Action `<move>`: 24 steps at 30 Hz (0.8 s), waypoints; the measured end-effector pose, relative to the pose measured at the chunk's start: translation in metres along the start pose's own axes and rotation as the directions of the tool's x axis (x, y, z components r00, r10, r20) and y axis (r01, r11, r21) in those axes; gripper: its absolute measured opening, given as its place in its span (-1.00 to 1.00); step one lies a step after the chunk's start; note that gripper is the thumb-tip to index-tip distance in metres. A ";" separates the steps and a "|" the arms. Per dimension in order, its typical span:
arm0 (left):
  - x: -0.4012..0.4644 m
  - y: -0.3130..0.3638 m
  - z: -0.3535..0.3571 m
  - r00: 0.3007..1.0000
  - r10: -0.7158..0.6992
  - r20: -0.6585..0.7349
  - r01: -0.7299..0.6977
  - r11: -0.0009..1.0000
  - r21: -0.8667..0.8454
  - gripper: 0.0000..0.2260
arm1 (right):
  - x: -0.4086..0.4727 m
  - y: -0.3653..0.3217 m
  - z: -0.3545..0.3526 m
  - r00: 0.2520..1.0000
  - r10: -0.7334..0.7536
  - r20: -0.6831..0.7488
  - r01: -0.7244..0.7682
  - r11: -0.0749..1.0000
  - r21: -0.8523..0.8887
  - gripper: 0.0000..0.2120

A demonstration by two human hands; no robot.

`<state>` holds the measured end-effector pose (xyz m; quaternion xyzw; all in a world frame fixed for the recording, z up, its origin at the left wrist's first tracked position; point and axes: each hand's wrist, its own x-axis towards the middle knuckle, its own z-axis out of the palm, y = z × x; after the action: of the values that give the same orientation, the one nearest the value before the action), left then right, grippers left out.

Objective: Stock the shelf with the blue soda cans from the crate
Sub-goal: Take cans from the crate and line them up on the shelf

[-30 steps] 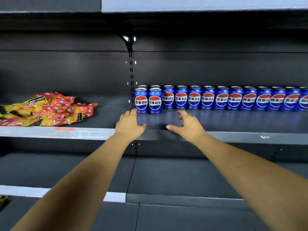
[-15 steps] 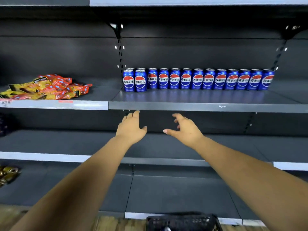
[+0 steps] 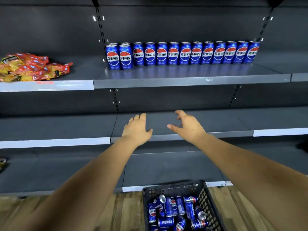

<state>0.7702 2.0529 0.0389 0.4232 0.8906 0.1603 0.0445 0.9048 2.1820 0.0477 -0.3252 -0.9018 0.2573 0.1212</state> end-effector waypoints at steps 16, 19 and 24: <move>-0.001 -0.029 0.063 0.944 0.116 0.309 -0.125 0.992 0.009 -0.42 | -0.036 0.023 0.072 0.966 0.257 0.039 -0.258 0.966 0.021 -0.38; 0.005 -0.035 0.077 0.934 0.126 0.333 -0.127 0.992 -0.021 -0.41 | -0.046 0.034 0.095 0.945 0.317 0.082 -0.317 0.948 -0.003 -0.39; 0.010 -0.045 0.108 0.920 0.110 0.377 -0.114 0.993 -0.011 -0.42 | -0.051 0.049 0.122 0.915 0.380 0.137 -0.376 0.925 -0.056 -0.39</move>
<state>0.7537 2.0607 -0.0773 0.4965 0.8408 0.0733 0.2031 0.9217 2.1338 -0.0838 -0.4754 -0.8319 0.2863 -0.0015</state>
